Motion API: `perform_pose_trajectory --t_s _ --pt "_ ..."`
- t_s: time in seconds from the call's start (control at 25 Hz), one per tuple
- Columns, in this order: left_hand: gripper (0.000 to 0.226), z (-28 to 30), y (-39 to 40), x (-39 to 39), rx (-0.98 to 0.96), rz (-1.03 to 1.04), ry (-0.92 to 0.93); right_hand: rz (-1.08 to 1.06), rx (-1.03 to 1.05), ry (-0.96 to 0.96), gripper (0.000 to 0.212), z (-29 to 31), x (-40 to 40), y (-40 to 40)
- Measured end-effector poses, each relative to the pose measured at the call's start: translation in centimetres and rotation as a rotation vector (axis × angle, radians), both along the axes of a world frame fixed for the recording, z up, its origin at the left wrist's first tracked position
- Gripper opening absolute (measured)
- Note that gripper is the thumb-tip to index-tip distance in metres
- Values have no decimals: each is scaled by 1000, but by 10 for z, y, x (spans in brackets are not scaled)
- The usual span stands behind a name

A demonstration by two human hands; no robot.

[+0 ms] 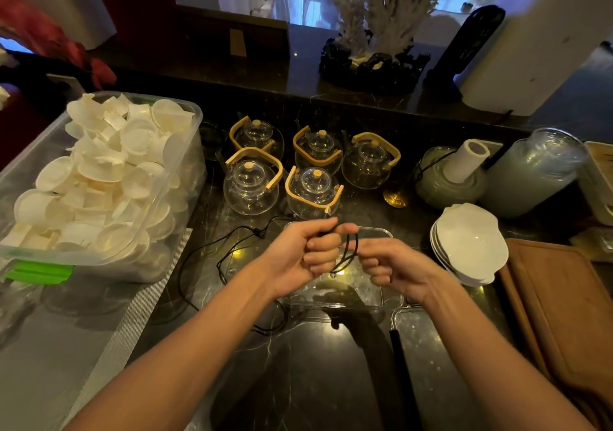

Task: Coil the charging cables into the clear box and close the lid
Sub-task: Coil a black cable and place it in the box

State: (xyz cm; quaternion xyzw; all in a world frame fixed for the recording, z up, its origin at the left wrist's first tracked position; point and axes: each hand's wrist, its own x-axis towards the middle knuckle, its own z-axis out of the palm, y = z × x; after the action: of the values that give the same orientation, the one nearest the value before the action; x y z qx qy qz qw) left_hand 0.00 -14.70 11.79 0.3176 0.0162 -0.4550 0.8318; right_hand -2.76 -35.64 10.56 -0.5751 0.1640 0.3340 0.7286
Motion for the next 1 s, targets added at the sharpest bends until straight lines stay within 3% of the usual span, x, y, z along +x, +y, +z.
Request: perform_pose_trajectory --t_s 0.12,0.32,0.52,0.68,0.8,1.0 --pt "35 -9 1 -5 170 -127 -133 -64 -28 11 5 20 22 -1" --pt "28 -17 -3 -10 306 -145 -162 -118 60 -139 17 37 24 10" --pt "37 -19 0 -8 201 -65 -124 -210 -18 -268 23 28 14 18" --pt "39 -19 7 -4 -17 71 18 -416 218 -142 24 14 3 6" --pt "41 -22 8 0 -63 170 62 -511 290 -152 29 7 -8 -2" --pt "46 -20 0 3 -99 202 128 -442 241 -113 14 8 -15 6"
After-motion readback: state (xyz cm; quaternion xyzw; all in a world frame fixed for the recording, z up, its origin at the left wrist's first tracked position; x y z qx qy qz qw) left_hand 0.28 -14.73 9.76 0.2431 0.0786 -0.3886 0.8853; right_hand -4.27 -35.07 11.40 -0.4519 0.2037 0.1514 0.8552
